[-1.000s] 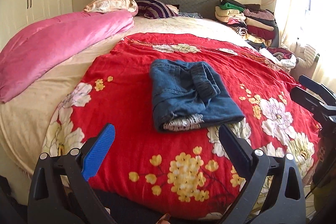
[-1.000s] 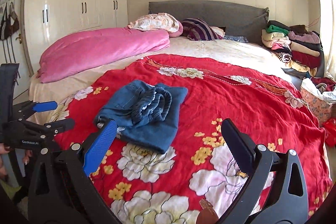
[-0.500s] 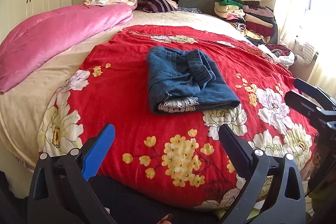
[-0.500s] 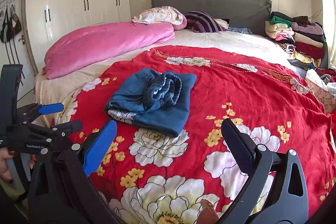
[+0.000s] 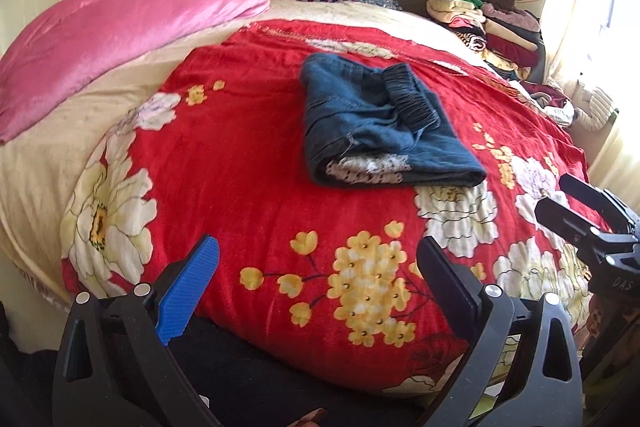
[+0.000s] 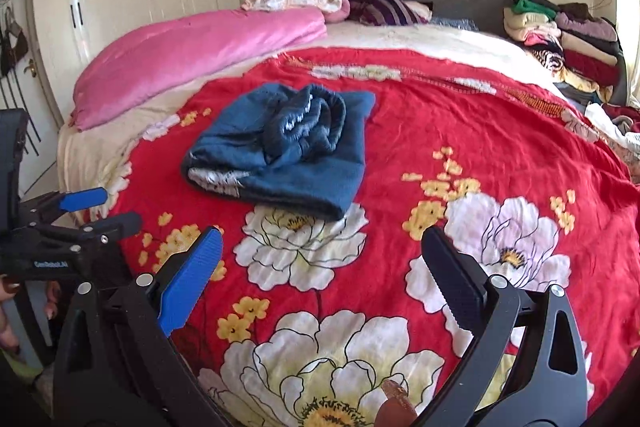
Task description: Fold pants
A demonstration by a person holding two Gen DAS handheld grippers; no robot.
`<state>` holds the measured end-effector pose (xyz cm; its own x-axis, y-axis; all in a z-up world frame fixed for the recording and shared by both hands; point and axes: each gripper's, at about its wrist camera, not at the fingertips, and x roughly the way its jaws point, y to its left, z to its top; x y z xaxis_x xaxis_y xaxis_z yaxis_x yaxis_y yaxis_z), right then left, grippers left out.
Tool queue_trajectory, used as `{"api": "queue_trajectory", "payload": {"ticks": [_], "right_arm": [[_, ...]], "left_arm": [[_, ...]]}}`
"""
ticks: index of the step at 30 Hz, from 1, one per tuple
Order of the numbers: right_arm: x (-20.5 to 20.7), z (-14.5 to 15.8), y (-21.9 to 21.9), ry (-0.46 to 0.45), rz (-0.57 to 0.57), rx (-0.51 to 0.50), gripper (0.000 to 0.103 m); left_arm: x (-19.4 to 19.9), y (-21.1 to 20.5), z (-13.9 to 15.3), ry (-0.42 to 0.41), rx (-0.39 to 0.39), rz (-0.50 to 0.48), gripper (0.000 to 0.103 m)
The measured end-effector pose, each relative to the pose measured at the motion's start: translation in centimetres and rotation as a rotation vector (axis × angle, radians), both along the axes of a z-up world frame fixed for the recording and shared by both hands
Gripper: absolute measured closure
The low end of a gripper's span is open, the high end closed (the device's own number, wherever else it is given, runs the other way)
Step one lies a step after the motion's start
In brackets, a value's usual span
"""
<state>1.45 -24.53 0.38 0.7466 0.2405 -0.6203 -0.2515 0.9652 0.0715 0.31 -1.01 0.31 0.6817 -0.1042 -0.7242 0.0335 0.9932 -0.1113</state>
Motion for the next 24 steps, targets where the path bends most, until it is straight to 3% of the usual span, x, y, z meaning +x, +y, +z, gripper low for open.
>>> {"api": "queue_trajectory", "payload": {"ticks": [24], "right_arm": [[0.13, -0.40, 0.53, 0.005, 0.004, 0.002, 0.009]], "left_arm": [[-0.09, 0.96, 0.17, 0.007, 0.002, 0.031, 0.004]]}}
